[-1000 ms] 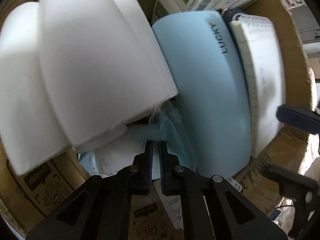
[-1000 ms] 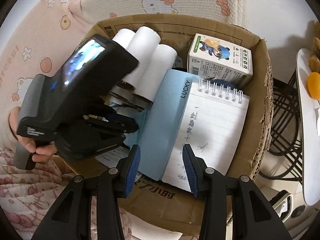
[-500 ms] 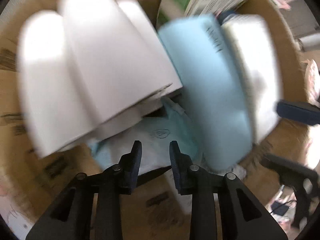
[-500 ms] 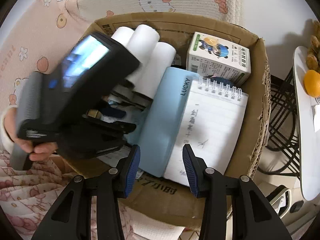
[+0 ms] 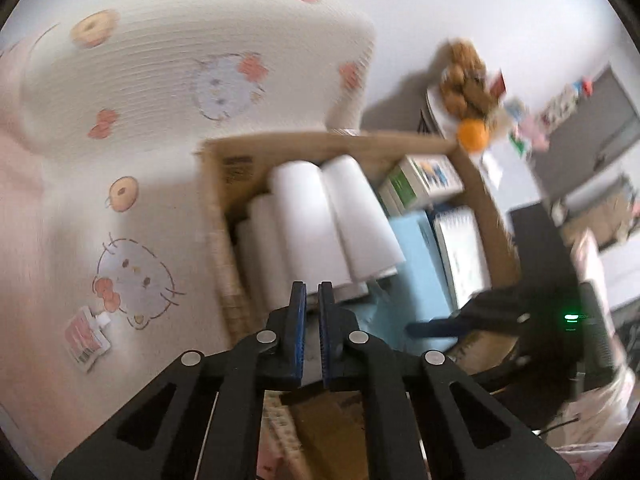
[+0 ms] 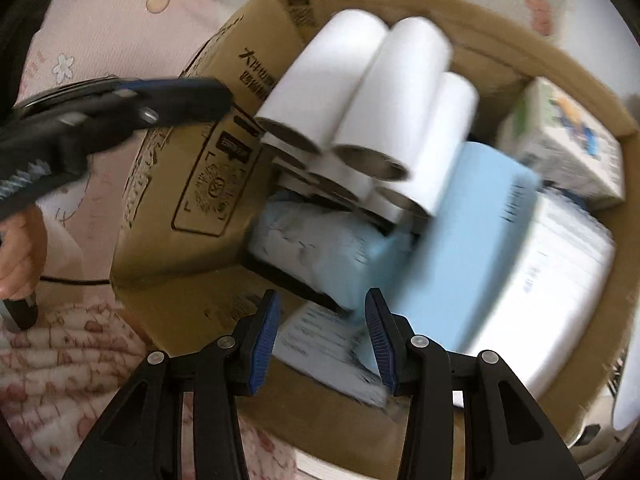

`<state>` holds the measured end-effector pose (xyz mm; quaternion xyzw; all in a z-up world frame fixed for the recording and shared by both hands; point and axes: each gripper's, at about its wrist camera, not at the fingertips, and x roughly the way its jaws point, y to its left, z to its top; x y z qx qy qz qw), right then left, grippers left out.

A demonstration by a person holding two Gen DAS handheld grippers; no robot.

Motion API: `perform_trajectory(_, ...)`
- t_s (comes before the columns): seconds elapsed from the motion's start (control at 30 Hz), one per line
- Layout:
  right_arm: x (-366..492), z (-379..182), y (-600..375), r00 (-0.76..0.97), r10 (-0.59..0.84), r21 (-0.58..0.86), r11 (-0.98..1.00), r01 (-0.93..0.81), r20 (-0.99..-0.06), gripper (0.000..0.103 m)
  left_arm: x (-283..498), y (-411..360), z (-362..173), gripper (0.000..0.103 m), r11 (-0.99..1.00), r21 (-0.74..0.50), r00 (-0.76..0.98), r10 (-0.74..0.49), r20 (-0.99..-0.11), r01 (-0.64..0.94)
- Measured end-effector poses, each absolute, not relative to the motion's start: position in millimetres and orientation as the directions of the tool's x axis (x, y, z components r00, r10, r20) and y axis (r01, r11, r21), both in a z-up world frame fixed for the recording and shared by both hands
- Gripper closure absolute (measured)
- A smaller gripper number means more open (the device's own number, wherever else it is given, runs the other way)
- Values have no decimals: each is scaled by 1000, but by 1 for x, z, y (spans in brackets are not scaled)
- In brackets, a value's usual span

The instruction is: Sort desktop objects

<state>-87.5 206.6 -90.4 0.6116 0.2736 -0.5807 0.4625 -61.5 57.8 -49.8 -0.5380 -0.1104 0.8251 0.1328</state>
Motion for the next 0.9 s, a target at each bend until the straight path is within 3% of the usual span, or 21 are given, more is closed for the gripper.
perform_trajectory(0.23, -95, -128, 184, 291, -130, 315, -527, 790, -948, 63, -53, -10, -44, 96, -926, -377, -516, 334, -789, -22)
perform_trajectory(0.4, -92, -154, 176, 375, -67, 341, -586, 735, -925, 63, -38, -53, -49, 96, -930, -358, -580, 250, -775, 78)
perform_trajectory(0.77, -84, -163, 151, 305, 9, 228, -643, 731, -952, 63, 3, -126, -90, 96, -889, -399, -584, 204, -785, 225)
perform_trajectory(0.9, -82, -134, 154, 195, -9, 156, -636, 756, -981, 63, 22, -147, -116, 86, -863, -429, -587, 206, -783, 269)
